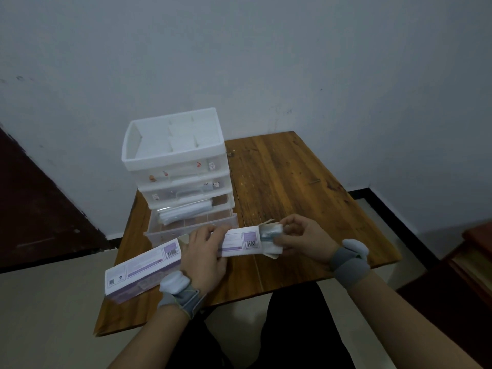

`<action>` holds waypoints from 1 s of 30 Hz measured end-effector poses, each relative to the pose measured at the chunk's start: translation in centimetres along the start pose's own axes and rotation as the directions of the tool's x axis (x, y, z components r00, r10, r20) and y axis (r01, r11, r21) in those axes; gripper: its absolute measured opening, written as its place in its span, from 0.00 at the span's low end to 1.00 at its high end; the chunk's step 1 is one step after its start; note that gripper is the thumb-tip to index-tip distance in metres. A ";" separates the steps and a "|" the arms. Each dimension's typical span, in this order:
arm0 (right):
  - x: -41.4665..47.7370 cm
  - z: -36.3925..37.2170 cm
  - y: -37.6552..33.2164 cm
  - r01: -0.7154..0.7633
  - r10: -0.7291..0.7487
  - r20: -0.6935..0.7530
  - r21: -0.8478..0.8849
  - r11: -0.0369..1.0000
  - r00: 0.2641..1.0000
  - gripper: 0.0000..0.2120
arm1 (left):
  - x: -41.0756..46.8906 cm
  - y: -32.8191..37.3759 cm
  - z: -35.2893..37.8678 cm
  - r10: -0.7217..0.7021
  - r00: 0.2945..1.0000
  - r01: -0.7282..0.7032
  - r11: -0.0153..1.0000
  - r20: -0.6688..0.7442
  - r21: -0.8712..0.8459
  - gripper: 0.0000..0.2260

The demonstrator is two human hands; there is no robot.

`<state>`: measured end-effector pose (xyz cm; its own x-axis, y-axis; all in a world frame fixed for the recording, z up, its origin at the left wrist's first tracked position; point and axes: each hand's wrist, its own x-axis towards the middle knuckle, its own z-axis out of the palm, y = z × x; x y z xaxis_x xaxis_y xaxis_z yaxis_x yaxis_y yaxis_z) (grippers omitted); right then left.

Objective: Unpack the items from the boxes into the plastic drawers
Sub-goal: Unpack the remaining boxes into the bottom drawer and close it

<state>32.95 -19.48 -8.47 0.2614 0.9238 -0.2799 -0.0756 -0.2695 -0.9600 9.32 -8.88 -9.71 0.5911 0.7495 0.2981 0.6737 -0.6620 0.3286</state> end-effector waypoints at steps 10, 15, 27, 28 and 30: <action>-1.1 0.8 -0.4 0.173 -0.171 0.069 -0.025 0.985 0.983 0.12 | 0.6 -0.2 -0.2 -0.056 0.998 0.057 0.997 0.028 -0.059 0.25; -1.2 1.1 -1.0 0.138 -0.137 0.035 -0.032 0.990 0.990 0.07 | 0.7 -0.1 -0.2 -0.063 0.997 0.066 0.996 0.042 -0.060 0.25; -2.7 -3.5 -1.7 0.110 -0.133 -0.104 -0.206 0.972 0.986 0.13 | 0.6 0.1 -0.2 -0.043 0.997 0.046 0.998 0.066 -0.045 0.27; -3.1 -4.5 -1.9 0.091 -0.116 -0.122 -0.194 0.977 0.986 0.14 | 0.6 0.0 -0.1 -0.040 0.997 0.043 0.998 0.065 -0.043 0.28; -3.8 -6.3 -2.1 0.072 -0.100 -0.184 -0.154 0.985 0.978 0.15 | 0.6 -0.1 0.0 -0.054 0.997 0.057 0.997 0.064 -0.046 0.30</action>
<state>38.23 -24.14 -5.40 0.4400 0.8803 -0.1777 0.0923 -0.2411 -0.9661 9.65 -8.35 -9.53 0.5808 0.7831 0.2222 0.6852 -0.6177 0.3859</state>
